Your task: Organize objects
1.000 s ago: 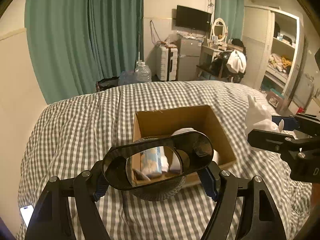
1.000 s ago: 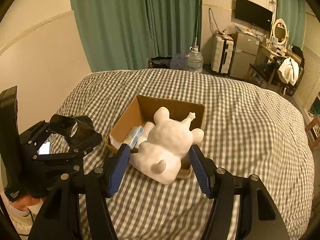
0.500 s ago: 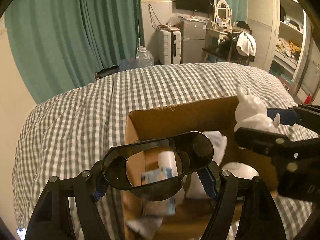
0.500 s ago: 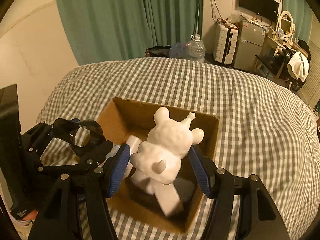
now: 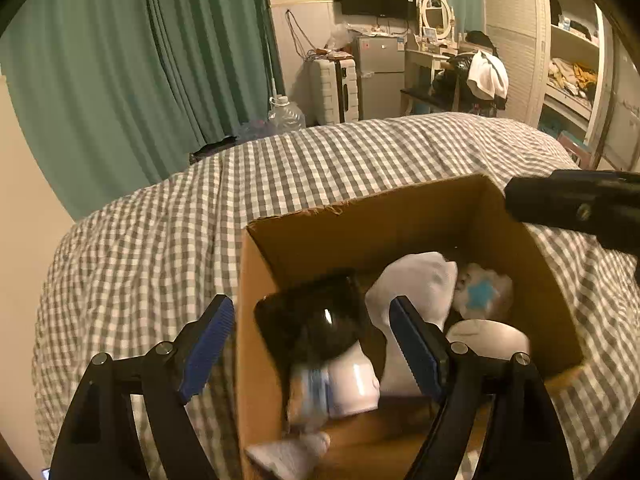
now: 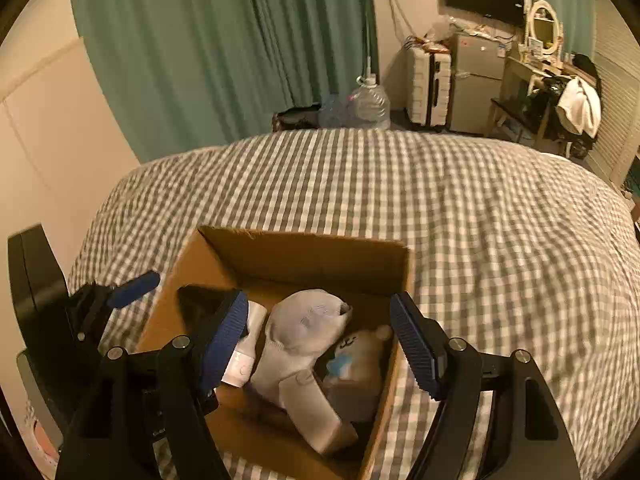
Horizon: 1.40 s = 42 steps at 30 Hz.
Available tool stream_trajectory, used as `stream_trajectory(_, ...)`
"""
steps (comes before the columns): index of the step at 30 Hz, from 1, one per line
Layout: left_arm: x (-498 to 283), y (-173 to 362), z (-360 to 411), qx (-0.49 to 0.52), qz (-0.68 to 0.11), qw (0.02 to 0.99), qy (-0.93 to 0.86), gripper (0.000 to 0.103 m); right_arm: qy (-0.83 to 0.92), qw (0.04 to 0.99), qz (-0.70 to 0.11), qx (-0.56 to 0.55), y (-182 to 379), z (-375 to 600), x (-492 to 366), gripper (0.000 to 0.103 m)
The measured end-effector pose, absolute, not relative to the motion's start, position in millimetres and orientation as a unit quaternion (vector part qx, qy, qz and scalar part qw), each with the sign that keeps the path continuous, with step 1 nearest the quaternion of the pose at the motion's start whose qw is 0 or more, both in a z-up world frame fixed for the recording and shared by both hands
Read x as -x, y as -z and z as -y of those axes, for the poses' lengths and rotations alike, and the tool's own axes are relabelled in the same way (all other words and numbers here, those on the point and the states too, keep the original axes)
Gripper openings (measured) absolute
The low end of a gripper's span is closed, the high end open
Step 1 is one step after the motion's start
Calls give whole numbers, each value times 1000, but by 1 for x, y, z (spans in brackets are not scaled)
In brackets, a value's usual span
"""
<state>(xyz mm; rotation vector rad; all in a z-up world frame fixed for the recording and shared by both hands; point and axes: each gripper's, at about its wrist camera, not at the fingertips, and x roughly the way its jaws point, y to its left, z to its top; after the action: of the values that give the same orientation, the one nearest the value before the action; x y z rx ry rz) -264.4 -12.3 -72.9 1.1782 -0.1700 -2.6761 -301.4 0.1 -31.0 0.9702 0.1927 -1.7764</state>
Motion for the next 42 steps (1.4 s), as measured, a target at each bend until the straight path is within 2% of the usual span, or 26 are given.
stream_trajectory(3,246,48,9,-388,47,106,914,84,751,522,-71,-398,10,-17,300,73)
stream_trajectory(6,223,14,4,-368,37,108,923,91,764,518,-70,-378,-15,-39,290,73)
stream_trajectory(9,200,-23,-5,-341,34,108,933,92,777,517,-67,-353,-44,-68,275,73)
stream_trajectory(11,188,-45,-9,-325,35,106,939,93,785,516,-65,-336,-62,-87,265,77)
stream_trajectory(13,168,-69,-18,-304,39,109,946,98,795,512,-63,-320,-79,-106,254,80)
stream_trajectory(17,143,-98,-30,-278,44,105,954,99,812,504,-60,-288,-109,-143,234,84)
stream_trajectory(19,130,-112,-37,-268,51,103,957,100,823,496,-54,-272,-120,-158,227,93)
stream_trajectory(21,116,-119,-39,-257,58,106,959,101,832,491,-44,-257,-127,-172,224,94)
stream_trajectory(29,70,-112,-39,-208,63,128,968,103,856,470,-22,-214,-125,-209,200,101)
stream_trajectory(32,64,-94,-39,-211,54,154,964,103,860,468,-20,-204,-105,-213,190,101)
stream_trajectory(35,60,-77,-41,-207,37,137,968,103,859,472,-25,-199,-79,-210,180,101)
stream_trajectory(42,64,-28,-44,-216,52,157,962,103,867,451,-52,-205,-18,-197,167,101)
